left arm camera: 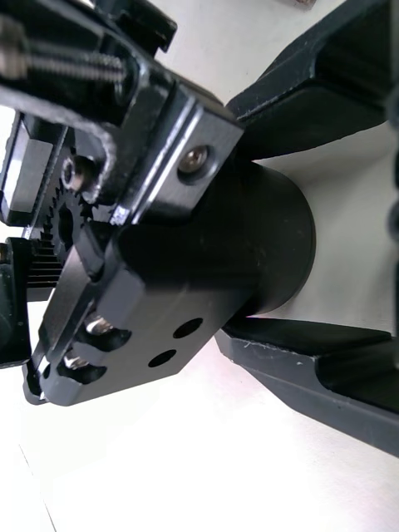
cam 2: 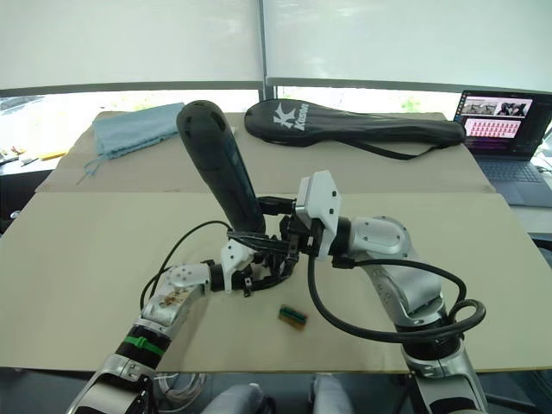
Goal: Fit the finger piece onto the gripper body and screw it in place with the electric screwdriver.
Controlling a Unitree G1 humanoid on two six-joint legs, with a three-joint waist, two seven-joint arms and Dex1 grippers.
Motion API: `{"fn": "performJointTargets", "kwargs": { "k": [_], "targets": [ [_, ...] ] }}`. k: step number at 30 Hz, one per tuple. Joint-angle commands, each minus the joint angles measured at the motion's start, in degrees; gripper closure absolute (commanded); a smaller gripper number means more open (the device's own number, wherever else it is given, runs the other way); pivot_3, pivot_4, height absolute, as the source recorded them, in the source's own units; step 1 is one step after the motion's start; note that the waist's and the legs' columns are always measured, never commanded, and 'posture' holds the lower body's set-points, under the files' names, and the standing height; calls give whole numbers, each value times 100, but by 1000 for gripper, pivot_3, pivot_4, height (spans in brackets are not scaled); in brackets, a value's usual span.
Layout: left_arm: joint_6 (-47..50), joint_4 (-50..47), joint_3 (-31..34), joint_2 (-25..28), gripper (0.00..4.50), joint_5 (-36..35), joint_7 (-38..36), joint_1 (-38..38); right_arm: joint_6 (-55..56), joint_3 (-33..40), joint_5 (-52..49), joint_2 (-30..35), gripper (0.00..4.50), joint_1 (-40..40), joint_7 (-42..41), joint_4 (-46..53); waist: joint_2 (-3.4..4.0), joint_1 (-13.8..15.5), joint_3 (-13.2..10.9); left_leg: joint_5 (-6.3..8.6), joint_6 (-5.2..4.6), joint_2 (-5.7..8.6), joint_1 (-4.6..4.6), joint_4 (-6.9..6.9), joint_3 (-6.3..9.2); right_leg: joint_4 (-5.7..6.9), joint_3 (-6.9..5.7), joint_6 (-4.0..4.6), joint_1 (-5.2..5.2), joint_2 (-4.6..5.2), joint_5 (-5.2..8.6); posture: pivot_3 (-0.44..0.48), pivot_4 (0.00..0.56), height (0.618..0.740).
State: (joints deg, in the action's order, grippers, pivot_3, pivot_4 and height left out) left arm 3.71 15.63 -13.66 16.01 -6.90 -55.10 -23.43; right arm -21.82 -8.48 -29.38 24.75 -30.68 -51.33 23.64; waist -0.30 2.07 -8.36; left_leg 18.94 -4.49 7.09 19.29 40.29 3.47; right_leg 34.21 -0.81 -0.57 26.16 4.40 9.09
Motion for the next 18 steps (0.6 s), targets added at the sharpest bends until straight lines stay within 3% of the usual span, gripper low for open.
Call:
{"fn": "performJointTargets", "kwargs": {
  "k": [1, 18],
  "targets": [
    [171, 120, -211, 6, 2234, 78, -79, 149, 172, 75, -85, -66, 2594, -52, 5, 239, 0, 0, 0, 0, 0, 0, 0, 0, 0, 0, 0, 0, 0, 0, 0, 0, 150, 740],
    [187, 114, -221, -8, 2234, 69, -74, 166, 53, 63, -146, -21, 2594, -178, -103, 356, 0, 0, 0, 0, 0, 0, 0, 0, 0, 0, -1, 0, 0, 0, 0, 0, 150, 740]
  ]
}}
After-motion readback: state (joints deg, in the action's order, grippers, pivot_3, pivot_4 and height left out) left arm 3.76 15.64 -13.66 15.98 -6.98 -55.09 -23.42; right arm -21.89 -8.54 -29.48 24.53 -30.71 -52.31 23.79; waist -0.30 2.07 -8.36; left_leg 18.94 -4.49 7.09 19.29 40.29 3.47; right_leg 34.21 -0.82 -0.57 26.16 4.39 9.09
